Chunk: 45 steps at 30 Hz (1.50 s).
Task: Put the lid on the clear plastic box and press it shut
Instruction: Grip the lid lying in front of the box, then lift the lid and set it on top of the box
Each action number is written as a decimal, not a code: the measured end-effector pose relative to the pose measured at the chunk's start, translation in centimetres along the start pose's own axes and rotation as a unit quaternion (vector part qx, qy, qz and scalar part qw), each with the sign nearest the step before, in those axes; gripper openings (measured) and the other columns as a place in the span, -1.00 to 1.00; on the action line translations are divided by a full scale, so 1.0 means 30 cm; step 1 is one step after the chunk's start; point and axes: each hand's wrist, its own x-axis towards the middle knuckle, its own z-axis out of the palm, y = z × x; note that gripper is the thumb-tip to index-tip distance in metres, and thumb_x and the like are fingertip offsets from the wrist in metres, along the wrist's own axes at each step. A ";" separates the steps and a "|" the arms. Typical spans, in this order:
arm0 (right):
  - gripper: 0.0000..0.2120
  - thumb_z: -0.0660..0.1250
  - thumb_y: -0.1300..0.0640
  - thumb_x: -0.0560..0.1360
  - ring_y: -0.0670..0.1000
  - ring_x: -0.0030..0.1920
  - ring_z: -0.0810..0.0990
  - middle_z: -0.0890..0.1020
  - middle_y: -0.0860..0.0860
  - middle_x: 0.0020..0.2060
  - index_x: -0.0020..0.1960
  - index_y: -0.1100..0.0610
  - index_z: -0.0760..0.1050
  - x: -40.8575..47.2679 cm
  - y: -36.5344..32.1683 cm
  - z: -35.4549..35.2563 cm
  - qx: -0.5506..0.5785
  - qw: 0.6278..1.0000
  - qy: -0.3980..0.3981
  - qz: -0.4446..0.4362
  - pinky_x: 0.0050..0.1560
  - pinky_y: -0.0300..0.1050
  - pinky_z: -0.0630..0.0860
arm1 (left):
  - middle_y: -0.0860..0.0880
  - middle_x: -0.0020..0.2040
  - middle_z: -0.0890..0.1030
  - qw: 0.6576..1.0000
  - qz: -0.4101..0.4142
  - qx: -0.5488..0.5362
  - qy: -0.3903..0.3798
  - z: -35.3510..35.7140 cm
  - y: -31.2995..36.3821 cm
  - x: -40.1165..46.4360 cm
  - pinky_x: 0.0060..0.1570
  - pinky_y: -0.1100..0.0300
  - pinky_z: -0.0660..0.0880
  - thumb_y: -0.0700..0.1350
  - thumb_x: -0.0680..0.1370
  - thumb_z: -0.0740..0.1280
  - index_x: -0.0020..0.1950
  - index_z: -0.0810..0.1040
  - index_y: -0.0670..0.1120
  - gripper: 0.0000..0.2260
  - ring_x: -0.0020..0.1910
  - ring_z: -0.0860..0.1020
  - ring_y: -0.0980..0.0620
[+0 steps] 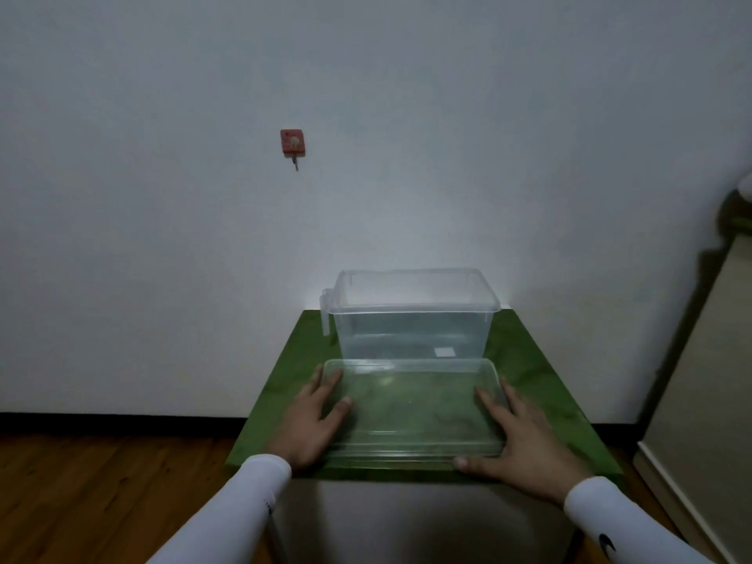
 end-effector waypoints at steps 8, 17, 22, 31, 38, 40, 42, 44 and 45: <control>0.05 0.17 -0.65 0.03 0.03 0.50 -0.19 -0.34 -0.14 0.48 0.34 -0.46 -0.33 -0.012 -0.058 -0.067 0.006 0.990 0.119 -0.069 0.41 0.04 -0.16 | 0.07 0.57 0.03 0.992 0.058 -0.054 0.095 -0.069 0.077 -0.024 0.39 -0.13 0.30 0.15 0.54 0.24 0.48 0.22 0.17 -0.49 0.43 0.31 -0.08; 0.03 0.11 -0.67 0.04 0.03 0.51 -0.15 -0.33 -0.17 0.47 0.33 -0.43 -0.33 0.065 -0.122 -0.196 0.001 0.981 0.170 -0.089 0.49 0.16 -0.01 | -0.01 0.44 0.37 0.965 0.106 -0.099 0.217 -0.170 0.138 0.116 0.18 0.40 0.28 -0.05 0.52 0.34 0.30 0.51 0.04 -0.66 0.29 0.36 0.17; 0.07 0.18 -0.65 0.05 0.02 0.51 -0.07 -0.17 -0.18 0.52 0.45 -0.34 -0.11 0.157 -0.113 -0.253 0.037 0.982 0.172 -0.066 0.46 0.16 0.03 | -0.04 0.42 0.41 0.968 0.085 -0.106 0.210 -0.222 0.207 0.214 0.28 0.21 0.30 -0.08 0.52 0.32 0.27 0.55 0.00 -0.68 0.34 0.42 0.00; 0.10 0.35 -0.55 0.04 -0.02 0.51 0.00 -0.04 -0.11 0.54 0.48 -0.23 0.06 0.340 -0.102 -0.368 0.122 0.979 0.149 -0.066 0.42 0.02 0.05 | -0.02 0.52 0.27 0.986 0.058 -0.122 0.099 -0.269 0.306 0.402 0.42 0.11 0.11 0.05 0.49 0.26 0.38 0.43 0.11 -0.56 0.50 0.17 0.06; 0.14 0.33 -0.57 0.01 0.02 0.50 0.06 0.03 -0.04 0.54 0.48 -0.17 0.10 0.451 -0.083 -0.389 0.118 0.985 0.117 -0.042 0.42 0.00 0.06 | 0.05 0.41 0.40 0.986 0.021 -0.156 0.052 -0.258 0.335 0.511 0.37 0.09 0.22 -0.01 0.48 0.22 0.38 0.43 0.02 -0.55 0.41 0.31 0.04; 0.16 0.30 -0.59 -0.01 0.04 0.50 0.07 0.03 -0.04 0.54 0.49 -0.17 0.09 0.472 -0.079 -0.392 0.111 0.987 0.108 -0.040 0.42 0.01 0.08 | 0.08 0.36 0.43 0.987 0.012 -0.152 0.043 -0.254 0.331 0.530 0.33 0.12 0.23 -0.03 0.50 0.21 0.36 0.45 -0.01 -0.58 0.37 0.34 0.05; 0.18 0.29 -0.60 -0.02 0.04 0.50 0.07 0.04 -0.03 0.54 0.49 -0.16 0.10 0.488 -0.077 -0.397 0.105 0.989 0.100 -0.037 0.42 0.02 0.08 | 0.15 0.14 0.50 0.988 0.008 -0.147 0.034 -0.247 0.329 0.542 0.17 0.17 0.31 -0.05 0.51 0.20 0.17 0.52 0.02 -0.74 0.21 0.39 0.04; 0.19 0.28 -0.61 -0.02 0.04 0.50 0.07 0.04 -0.02 0.54 0.49 -0.14 0.10 0.499 -0.073 -0.397 0.100 0.991 0.088 -0.034 0.43 0.03 0.07 | 0.21 -0.06 0.48 0.990 0.000 -0.141 0.027 -0.239 0.331 0.549 0.00 0.19 0.33 -0.06 0.52 0.19 -0.02 0.47 0.06 -0.90 0.07 0.39 0.04; 0.19 0.28 -0.61 -0.02 0.04 0.50 0.07 0.04 -0.01 0.54 0.49 -0.14 0.10 0.502 -0.071 -0.396 0.097 0.991 0.082 -0.034 0.43 0.02 0.06 | 0.21 -0.05 0.49 0.989 -0.006 -0.145 0.022 -0.235 0.328 0.551 0.01 0.16 0.31 -0.05 0.52 0.19 -0.04 0.47 0.07 -0.90 0.06 0.40 0.06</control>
